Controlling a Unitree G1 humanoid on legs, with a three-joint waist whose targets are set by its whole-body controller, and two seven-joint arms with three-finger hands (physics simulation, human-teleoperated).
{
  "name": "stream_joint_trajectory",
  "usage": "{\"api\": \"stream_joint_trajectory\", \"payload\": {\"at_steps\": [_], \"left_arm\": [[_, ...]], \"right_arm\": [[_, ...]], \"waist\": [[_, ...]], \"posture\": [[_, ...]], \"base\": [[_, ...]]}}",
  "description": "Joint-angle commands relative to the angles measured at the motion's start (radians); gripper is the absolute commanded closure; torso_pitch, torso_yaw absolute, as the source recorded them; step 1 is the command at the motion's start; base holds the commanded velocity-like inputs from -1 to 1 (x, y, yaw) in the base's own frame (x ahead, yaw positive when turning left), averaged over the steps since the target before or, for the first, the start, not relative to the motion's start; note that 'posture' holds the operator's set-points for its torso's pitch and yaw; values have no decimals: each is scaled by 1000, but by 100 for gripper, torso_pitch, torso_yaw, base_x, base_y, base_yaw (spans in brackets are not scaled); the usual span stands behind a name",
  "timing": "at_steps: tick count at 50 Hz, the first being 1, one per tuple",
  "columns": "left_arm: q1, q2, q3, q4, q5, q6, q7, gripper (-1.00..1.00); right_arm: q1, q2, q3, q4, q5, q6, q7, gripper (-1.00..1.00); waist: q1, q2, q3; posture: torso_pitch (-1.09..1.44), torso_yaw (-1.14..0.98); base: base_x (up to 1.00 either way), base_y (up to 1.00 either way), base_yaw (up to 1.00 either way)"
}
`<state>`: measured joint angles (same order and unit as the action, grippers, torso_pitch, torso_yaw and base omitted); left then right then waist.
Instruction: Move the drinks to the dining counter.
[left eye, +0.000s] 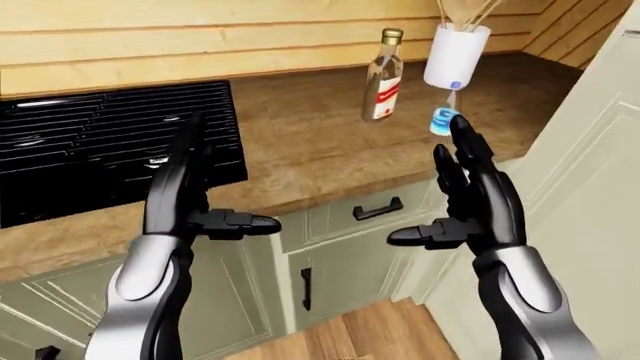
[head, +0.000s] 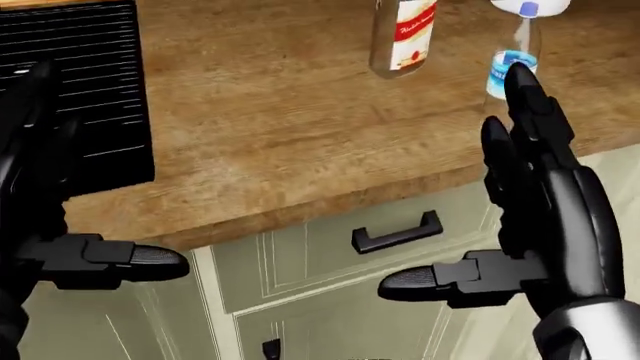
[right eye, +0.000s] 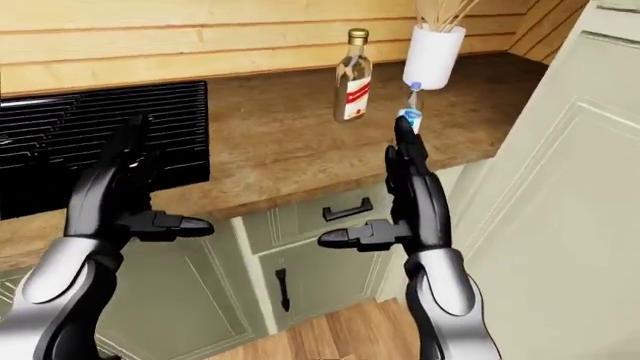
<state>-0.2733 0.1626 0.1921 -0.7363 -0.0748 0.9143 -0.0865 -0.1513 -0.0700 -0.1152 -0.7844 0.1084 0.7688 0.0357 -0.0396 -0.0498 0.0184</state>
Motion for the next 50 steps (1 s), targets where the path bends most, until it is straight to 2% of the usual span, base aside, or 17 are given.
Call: {"api": "stream_joint_trajectory", "payload": {"at_steps": [1, 4, 5, 7, 8, 14, 17, 22, 26, 28, 31, 36, 37, 41, 46, 49, 50], "left_arm": [[-18, 7, 5, -31, 2, -11, -1, -100], [-21, 9, 9, -28, 4, -12, -6, -100], [-24, 11, 13, -24, 3, -14, -7, -100], [-33, 15, 14, -39, 4, 6, -6, -100], [-38, 17, 14, -39, 5, 10, -6, -100], [-37, 15, 0, -42, 26, 1, -9, -100], [-39, 14, 0, -46, 30, 5, -13, -100], [-49, 16, 0, -58, 33, 24, -16, -100], [-69, 23, 6, -74, 33, 54, -18, -100], [-83, 28, 11, -82, 30, 71, -19, -100], [-92, 32, 12, -88, 27, 82, -18, -100], [-86, 31, 12, -81, 26, 70, -19, -100], [-87, 30, 13, -86, 24, 76, -19, -100], [-83, 31, 19, -93, 19, 77, -18, -100], [-85, 37, 28, -90, 12, 77, -17, -100], [-86, 42, 38, -90, 6, 78, -18, -100], [-85, 43, 38, -90, 5, 77, -17, -100]], "right_arm": [[-15, -3, -3, -25, 4, 3, -4, -100], [-26, -6, -6, -43, 6, 26, -12, -100], [-29, -10, -8, -47, 1, 26, -15, -100], [-37, -14, -10, -54, -8, 29, -19, -100], [-38, -14, -11, -52, -9, 26, -19, -100], [-48, -10, -19, -62, 15, 53, -22, -100], [-52, -11, -18, -68, 23, 64, -26, -100], [-59, -15, -17, -59, 25, 56, -31, -100], [-76, -29, -1, -67, -2, 80, -29, -100], [-81, -27, -5, -72, -2, 87, -25, -100], [-91, -26, -6, -81, -3, 103, -25, -100], [-92, -21, 0, -73, -7, 96, -27, -100], [-94, -20, 1, -73, -8, 98, -29, -100], [-95, -22, 5, -72, -12, 99, -27, -100], [-93, -20, 14, -65, -23, 91, -24, -100], [-96, -17, 14, -68, -25, 94, -23, -100], [-97, -15, 15, -68, -24, 94, -22, -100]], "waist": [[10, 1, -14], [32, 42, -20], [41, 79, -26], [74, 120, -3], [70, 89, 7], [28, 127, -44], [39, 118, -15], [69, 83, 0], [53, 60, -21], [53, 39, 13], [62, 13, 34], [67, -31, 13], [68, -4, 32], [56, 8, 1], [43, 44, 10], [44, 100, -11], [49, 83, -3]], "posture": [[0, 0], [0, 0], [0, 0], [0, 0], [0, 0], [0, 0], [0, 0], [0, 0], [0, 0], [0, 0], [0, 0], [0, 0], [0, 0], [0, 0], [0, 0], [0, 0], [0, 0]], "base": [[-41, 0, -100], [-39, 0, -97], [-9, 0, -56], [0, 0, 0], [0, 0, 0], [0, -1, -10], [0, 0, -100], [0, 0, -80], [4, 0, 0], [36, 0, 0], [58, -4, 0], [68, -10, 0], [69, -14, 0], [45, -17, 0], [37, -7, 0], [38, -2, 0], [38, -2, 0]]}}
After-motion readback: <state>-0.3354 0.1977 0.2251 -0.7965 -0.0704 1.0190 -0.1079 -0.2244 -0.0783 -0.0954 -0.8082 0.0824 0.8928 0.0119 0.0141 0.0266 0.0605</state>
